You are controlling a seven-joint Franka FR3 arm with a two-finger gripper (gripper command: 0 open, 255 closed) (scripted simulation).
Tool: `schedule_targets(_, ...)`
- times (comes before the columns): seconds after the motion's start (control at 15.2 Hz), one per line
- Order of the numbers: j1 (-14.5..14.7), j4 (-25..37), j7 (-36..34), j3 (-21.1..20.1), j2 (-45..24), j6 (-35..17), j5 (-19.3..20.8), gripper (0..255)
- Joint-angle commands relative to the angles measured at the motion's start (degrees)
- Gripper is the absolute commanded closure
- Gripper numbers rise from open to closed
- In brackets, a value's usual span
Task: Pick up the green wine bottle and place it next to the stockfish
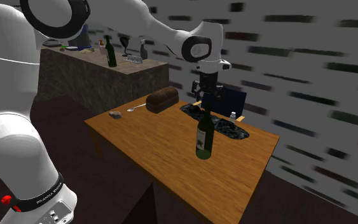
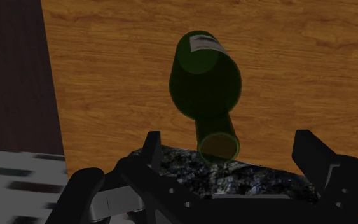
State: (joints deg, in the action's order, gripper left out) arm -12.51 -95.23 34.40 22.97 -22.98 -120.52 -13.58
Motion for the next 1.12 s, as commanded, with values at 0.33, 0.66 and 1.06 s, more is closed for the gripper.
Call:
schedule_targets(0.33, -0.71, -0.69, 1.22, -0.81, -3.56, -4.03, -1.67, 0)
schedule_targets(0.66, -0.72, -0.69, 1.22, -0.81, -3.56, -4.03, -1.67, 0)
schedule_targets(1.06, -0.72, -0.70, 1.21, -0.81, -3.56, -4.02, -1.67, 255)
